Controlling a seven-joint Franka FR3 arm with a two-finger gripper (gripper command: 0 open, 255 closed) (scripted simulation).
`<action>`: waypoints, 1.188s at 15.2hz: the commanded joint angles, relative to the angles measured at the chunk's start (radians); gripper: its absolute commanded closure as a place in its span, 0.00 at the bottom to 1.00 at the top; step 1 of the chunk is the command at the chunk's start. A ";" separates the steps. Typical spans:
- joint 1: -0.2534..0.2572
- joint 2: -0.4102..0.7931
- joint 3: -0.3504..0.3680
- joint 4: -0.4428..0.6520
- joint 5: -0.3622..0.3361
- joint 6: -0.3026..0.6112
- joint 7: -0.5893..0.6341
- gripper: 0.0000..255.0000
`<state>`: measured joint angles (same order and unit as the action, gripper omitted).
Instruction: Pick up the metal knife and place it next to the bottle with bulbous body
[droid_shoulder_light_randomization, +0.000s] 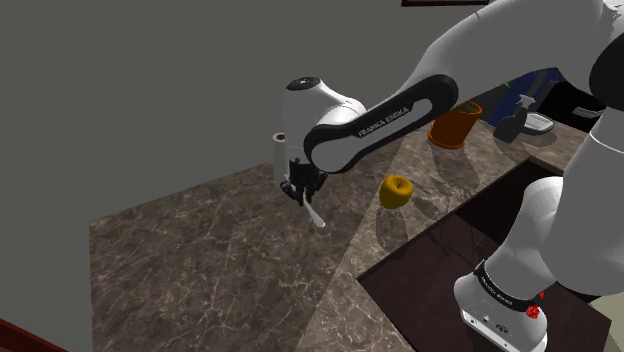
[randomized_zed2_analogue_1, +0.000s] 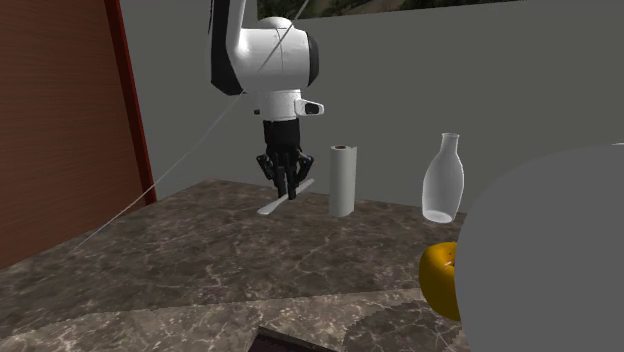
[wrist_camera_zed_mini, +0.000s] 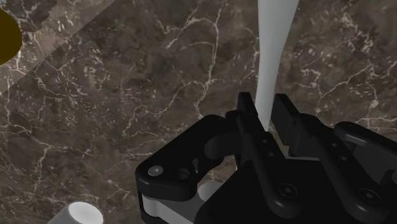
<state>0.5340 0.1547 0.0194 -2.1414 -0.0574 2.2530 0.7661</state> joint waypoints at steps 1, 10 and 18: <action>0.000 -0.015 0.000 0.010 0.002 -0.025 -0.002 1.00; 0.000 -0.076 0.001 0.062 0.007 -0.138 -0.009 1.00; 0.000 -0.117 0.002 0.123 0.011 -0.240 -0.014 1.00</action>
<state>0.5339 0.0416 0.0209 -2.0280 -0.0470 2.0267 0.7521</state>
